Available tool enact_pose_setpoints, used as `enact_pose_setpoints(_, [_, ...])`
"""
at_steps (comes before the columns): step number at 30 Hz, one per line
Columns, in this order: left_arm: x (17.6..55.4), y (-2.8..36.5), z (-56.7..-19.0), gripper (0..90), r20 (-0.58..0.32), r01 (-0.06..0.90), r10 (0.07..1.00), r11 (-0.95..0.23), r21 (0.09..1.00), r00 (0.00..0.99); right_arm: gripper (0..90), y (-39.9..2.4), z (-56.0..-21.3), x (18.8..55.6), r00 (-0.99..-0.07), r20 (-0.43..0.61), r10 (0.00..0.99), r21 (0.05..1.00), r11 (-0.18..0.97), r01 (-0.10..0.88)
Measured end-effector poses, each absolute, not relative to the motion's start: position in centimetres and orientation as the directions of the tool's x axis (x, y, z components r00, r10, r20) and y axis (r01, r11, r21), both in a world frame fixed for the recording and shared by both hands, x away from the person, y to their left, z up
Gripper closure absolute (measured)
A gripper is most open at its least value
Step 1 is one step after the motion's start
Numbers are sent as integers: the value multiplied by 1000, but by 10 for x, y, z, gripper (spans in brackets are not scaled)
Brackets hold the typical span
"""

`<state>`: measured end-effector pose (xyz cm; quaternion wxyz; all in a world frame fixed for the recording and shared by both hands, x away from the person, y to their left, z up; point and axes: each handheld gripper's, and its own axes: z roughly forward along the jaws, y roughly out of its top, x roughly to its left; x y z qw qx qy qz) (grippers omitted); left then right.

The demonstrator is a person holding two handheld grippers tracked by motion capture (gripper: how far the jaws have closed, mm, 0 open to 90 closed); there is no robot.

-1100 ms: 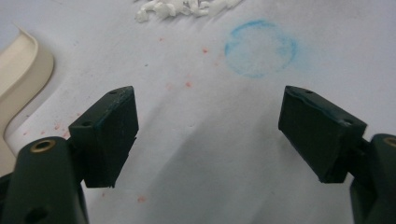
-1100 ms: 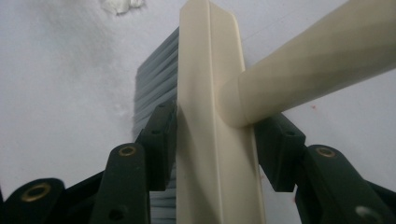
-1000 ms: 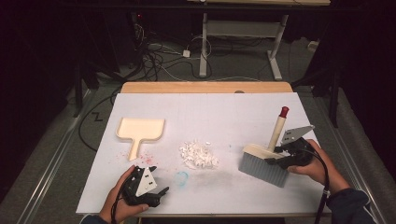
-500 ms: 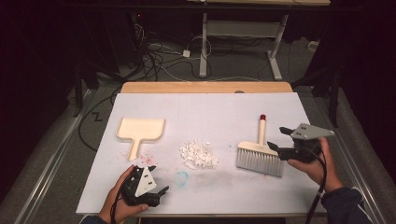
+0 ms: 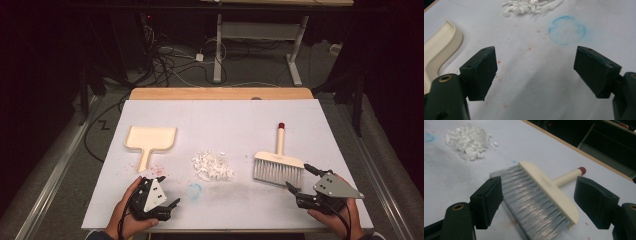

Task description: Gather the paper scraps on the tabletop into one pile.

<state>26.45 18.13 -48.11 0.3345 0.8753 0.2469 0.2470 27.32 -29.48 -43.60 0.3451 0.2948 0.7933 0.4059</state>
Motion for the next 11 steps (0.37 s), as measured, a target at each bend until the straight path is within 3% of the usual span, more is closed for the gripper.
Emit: enact_pose_setpoints(11, [267, 180, -482, 178, 267, 274, 601, -656, 703, 754, 240, -297, -436, 276, -578, -302, 758, 851, 488, 195])
